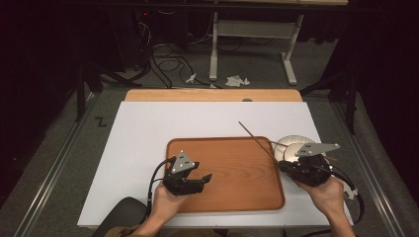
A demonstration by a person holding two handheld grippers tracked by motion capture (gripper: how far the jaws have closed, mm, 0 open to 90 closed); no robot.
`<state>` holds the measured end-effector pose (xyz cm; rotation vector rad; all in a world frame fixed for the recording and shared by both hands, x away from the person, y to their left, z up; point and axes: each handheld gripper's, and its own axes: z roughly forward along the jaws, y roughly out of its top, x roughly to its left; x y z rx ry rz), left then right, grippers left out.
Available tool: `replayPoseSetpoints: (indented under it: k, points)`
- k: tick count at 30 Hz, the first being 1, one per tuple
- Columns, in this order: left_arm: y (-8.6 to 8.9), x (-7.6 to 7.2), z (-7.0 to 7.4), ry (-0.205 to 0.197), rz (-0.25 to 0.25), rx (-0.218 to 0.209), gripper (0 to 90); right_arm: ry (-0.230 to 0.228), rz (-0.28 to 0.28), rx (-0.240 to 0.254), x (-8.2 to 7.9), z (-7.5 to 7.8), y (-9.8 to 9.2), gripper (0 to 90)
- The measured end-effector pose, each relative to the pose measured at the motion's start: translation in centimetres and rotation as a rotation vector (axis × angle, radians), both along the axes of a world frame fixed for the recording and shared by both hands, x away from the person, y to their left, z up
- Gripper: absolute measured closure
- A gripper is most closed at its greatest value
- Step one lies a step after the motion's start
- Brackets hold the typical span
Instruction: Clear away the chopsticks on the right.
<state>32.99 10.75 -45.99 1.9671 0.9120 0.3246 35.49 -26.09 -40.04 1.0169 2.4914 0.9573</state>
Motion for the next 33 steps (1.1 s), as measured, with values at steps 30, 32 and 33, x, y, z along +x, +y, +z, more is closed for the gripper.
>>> replayPoseSetpoints:
  k: [30,32,33]
  points:
    - [0.5,-0.4,-0.5,0.009,0.033,0.021,38.9,0.136,-0.033,-0.176,2.6,-6.5,4.9,84.5]
    - [0.5,-0.4,-0.5,0.008,0.034,0.022,38.8,0.142,-0.038,-0.188,2.7,-6.8,4.8,84.5]
    - [0.5,-0.4,-0.5,0.008,0.034,0.022,38.8,0.149,-0.044,-0.184,2.7,-6.9,4.9,84.5]
